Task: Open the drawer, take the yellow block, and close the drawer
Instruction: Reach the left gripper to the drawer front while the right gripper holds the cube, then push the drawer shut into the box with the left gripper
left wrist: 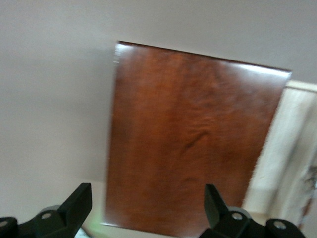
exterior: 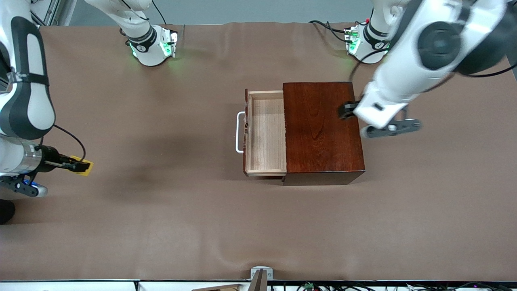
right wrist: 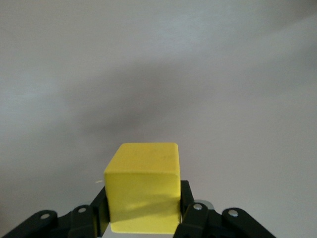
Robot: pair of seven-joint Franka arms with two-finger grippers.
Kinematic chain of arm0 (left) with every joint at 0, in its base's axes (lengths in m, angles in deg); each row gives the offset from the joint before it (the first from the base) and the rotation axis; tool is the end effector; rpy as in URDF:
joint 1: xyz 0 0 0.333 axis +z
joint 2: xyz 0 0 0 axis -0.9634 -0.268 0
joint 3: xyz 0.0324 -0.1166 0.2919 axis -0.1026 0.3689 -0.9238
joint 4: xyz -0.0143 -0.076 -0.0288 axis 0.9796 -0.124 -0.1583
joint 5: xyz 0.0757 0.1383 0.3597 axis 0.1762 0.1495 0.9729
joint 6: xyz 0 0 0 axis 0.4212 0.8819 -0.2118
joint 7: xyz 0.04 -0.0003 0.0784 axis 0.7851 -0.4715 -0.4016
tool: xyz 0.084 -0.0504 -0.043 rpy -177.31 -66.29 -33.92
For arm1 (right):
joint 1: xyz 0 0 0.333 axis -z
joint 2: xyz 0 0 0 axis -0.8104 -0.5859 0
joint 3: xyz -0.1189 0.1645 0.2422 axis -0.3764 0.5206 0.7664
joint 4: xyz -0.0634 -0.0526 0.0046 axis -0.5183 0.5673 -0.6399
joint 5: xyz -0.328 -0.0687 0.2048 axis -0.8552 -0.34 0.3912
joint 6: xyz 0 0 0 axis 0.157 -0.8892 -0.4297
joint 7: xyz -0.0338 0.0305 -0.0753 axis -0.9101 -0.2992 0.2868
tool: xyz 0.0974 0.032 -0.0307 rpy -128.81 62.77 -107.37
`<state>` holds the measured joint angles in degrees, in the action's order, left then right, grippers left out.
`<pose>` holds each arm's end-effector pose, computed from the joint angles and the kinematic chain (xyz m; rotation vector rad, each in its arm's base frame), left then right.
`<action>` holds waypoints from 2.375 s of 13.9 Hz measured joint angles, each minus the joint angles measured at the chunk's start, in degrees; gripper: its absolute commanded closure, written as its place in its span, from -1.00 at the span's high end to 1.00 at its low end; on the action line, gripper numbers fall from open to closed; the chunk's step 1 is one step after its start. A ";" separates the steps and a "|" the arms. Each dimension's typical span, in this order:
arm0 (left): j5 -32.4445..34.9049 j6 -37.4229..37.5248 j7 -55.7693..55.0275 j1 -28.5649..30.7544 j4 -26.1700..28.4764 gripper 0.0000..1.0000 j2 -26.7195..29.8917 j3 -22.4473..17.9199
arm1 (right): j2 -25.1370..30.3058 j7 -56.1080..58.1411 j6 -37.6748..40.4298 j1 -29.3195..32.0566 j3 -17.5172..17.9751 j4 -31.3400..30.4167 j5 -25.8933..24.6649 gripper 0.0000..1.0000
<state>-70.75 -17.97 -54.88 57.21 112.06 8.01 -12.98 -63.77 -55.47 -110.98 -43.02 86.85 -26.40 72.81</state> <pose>0.5530 -0.2871 0.5455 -3.1001 -0.3217 0.2003 0.6471 -0.1066 0.3889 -3.0654 0.4471 0.2691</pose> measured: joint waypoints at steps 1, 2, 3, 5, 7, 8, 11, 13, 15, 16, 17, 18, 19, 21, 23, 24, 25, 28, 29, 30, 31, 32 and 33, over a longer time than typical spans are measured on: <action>-0.02 -1.76 -5.33 -2.21 -0.52 1.00 -0.98 0.07 | 0.63 4.36 -2.95 2.40 -0.02 -2.80 -0.33 -0.51; -0.04 -3.34 -10.59 -4.51 -0.74 1.00 -1.78 0.14 | 1.25 8.67 -5.58 4.93 -0.06 -5.49 -0.50 -0.55; -0.05 -5.04 -15.93 -6.98 -0.81 1.00 -2.60 0.18 | 1.68 12.79 -8.14 7.49 -0.08 -7.85 -0.64 -0.64; -0.06 -9.91 -26.89 -12.20 -0.83 1.00 -4.66 0.23 | 2.11 20.69 -15.42 12.58 -0.12 -12.63 -0.81 -0.69; -0.06 -15.86 -38.54 -16.97 -0.99 1.00 -7.34 0.22 | 2.08 26.94 -22.95 17.09 -0.13 -17.66 -0.87 -0.68; -0.06 -18.34 -44.12 -18.95 -1.35 1.00 -8.86 0.19 | 1.91 28.99 -24.55 18.78 -0.13 -19.53 -0.94 -0.68; -0.06 -24.29 -59.72 -23.75 -2.90 1.00 -13.88 -0.12 | -0.42 33.03 -25.69 21.55 -0.09 -21.81 -1.14 -0.68; -0.06 -28.20 -69.23 -26.14 -3.51 1.00 -17.11 -0.47 | -2.66 33.54 -25.93 21.86 -0.06 -21.96 -1.96 -0.68; -0.06 -31.75 -78.79 -27.35 -3.76 1.00 -19.95 -0.56 | -4.40 33.59 -26.85 22.21 -0.05 -22.39 -2.31 -0.67; -0.06 -32.68 -83.07 -27.65 -3.97 1.00 -21.26 -0.61 | -4.86 33.71 -27.99 22.42 -0.05 -22.92 -2.33 -0.67; -0.06 -33.04 -86.28 -27.76 -4.33 1.00 -22.50 -0.64 | -5.04 34.03 -29.02 22.58 -0.05 -23.67 -2.39 -0.67; -0.06 -33.20 -88.98 -27.81 -4.71 1.00 -23.62 -0.90 | -5.07 34.67 -29.76 22.73 -0.05 -24.40 -2.43 -0.68; -0.06 -33.26 -91.15 -27.90 -5.01 1.00 -24.51 -1.61 | -4.85 35.43 -30.05 22.89 -0.02 -24.75 -2.44 -0.71; -0.06 -33.29 -93.92 -28.07 -5.24 1.00 -25.41 -3.57 | -4.46 38.02 -30.23 23.60 -0.01 -25.41 -2.49 -1.00; -0.09 -33.30 -95.49 -28.13 -5.42 1.00 -25.51 -4.64 | -2.90 42.66 -31.64 25.44 0.00 -27.34 -2.50 -1.00; -0.09 -33.29 -96.35 -28.32 -5.44 1.00 -25.52 -4.95 | -1.92 44.96 -33.05 26.70 -0.01 -28.80 -2.50 -1.00; -0.09 -33.27 -97.80 -28.48 -5.45 1.00 -25.52 -5.30 | -1.27 46.29 -33.96 27.63 -0.01 -29.97 -2.50 -1.00; 0.53 -33.11 -101.62 -28.78 -5.63 1.00 -25.54 -6.10 | -0.64 46.92 -34.43 28.09 0.41 -31.21 -2.51 -1.00; 1.32 -32.67 -102.45 -28.98 -5.90 1.00 -25.64 -6.09 | -0.64 46.39 -34.24 28.08 0.69 -31.26 -2.51 -1.00; 2.53 -31.77 -103.20 -29.32 -6.23 1.00 -25.79 -6.17 | -0.63 45.40 -33.80 28.07 0.86 -31.26 -2.51 -1.00; 4.10 -30.81 -103.72 -29.76 -6.55 1.00 -25.92 -6.29 | -0.59 44.26 -33.11 28.05 0.96 -31.26 -2.51 -1.00; 5.81 -29.66 -103.95 -30.23 -6.85 1.00 -26.00 -6.41 | -0.50 42.90 -32.29 27.98 1.04 -31.26 -2.51 -1.00; 7.33 -27.89 -104.62 -30.66 -7.17 1.00 -26.05 -6.52 | -0.34 41.20 -31.47 27.82 1.15 -31.26 -2.53 -1.00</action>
<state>-63.42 -45.86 -159.49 26.56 104.89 -18.03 -19.51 -64.11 -14.27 -142.45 -15.21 88.00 -57.67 70.27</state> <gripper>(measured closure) 0.000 0.441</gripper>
